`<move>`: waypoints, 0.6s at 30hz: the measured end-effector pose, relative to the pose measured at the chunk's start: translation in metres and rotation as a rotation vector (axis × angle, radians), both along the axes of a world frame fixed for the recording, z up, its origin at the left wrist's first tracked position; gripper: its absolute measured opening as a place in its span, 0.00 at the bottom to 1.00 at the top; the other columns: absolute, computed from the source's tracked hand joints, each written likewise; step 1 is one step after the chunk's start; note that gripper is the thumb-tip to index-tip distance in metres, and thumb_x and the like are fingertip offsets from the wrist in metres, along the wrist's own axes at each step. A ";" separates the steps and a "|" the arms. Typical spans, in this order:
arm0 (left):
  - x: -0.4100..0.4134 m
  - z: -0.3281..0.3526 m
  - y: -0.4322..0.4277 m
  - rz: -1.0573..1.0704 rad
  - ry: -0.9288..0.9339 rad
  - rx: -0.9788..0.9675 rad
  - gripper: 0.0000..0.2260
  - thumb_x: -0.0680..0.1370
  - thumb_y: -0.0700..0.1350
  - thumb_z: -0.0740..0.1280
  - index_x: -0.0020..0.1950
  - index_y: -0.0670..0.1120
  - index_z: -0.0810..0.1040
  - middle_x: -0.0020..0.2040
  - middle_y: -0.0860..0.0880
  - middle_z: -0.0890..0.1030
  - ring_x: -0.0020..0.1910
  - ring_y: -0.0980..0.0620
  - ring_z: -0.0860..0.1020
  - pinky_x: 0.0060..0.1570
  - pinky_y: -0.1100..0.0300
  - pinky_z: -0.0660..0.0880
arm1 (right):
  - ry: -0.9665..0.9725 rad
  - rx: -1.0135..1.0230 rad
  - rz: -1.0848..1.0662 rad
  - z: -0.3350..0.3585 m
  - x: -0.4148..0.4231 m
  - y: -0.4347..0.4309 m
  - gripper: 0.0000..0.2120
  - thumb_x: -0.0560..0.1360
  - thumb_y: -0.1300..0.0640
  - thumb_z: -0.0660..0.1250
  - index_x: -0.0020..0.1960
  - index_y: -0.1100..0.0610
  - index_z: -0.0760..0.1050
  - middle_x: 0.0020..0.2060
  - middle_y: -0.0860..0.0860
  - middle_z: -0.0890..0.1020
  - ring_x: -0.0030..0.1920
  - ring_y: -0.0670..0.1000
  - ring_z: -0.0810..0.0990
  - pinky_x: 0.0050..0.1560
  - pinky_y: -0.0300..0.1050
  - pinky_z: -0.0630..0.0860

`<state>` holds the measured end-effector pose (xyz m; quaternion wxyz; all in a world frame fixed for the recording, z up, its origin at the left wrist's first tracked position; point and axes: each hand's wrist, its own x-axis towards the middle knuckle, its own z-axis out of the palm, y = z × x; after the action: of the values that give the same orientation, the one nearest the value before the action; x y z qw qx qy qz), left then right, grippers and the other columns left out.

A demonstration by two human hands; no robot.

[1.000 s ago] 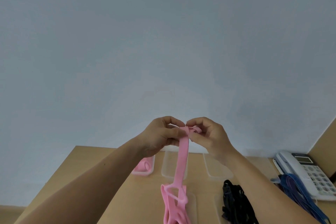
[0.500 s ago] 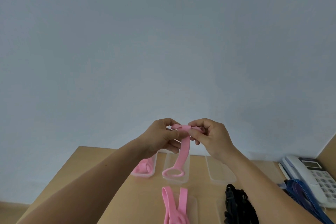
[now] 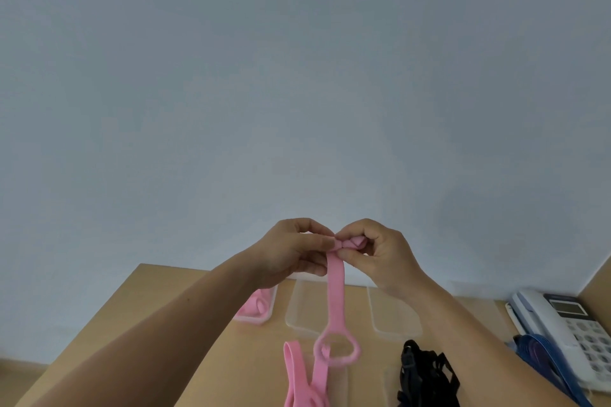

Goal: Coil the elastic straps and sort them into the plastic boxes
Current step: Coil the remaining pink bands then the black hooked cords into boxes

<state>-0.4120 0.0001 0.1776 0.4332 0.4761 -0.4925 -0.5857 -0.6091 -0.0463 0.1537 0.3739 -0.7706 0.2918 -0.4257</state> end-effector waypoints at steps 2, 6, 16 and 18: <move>-0.005 -0.002 -0.002 0.020 0.015 -0.022 0.09 0.74 0.35 0.73 0.54 0.39 0.79 0.49 0.36 0.83 0.46 0.41 0.83 0.50 0.51 0.82 | -0.026 0.066 0.035 0.002 -0.006 -0.002 0.11 0.69 0.61 0.76 0.45 0.47 0.83 0.43 0.47 0.83 0.45 0.50 0.82 0.49 0.44 0.81; -0.017 -0.006 -0.004 0.084 -0.013 -0.126 0.13 0.70 0.36 0.75 0.53 0.41 0.80 0.47 0.42 0.84 0.46 0.42 0.84 0.52 0.50 0.81 | -0.045 0.246 0.021 0.003 -0.016 -0.009 0.06 0.72 0.54 0.76 0.48 0.49 0.83 0.42 0.49 0.85 0.40 0.51 0.82 0.44 0.42 0.80; -0.033 -0.012 0.002 0.194 -0.246 -0.186 0.12 0.72 0.40 0.76 0.54 0.43 0.80 0.46 0.45 0.84 0.43 0.47 0.83 0.51 0.52 0.81 | -0.041 0.280 0.050 0.004 -0.023 -0.007 0.11 0.71 0.49 0.75 0.47 0.56 0.82 0.34 0.56 0.85 0.33 0.52 0.82 0.33 0.43 0.77; -0.035 -0.012 0.006 0.180 -0.214 -0.147 0.14 0.74 0.42 0.76 0.56 0.41 0.78 0.46 0.40 0.85 0.45 0.41 0.84 0.48 0.52 0.82 | -0.041 0.261 0.055 0.004 -0.025 -0.007 0.10 0.71 0.49 0.75 0.47 0.55 0.83 0.34 0.55 0.84 0.33 0.52 0.82 0.32 0.42 0.77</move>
<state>-0.4467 0.0059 0.1653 0.4626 0.5451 -0.5327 -0.4528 -0.6340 -0.0529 0.1572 0.4887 -0.7141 0.3156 -0.3893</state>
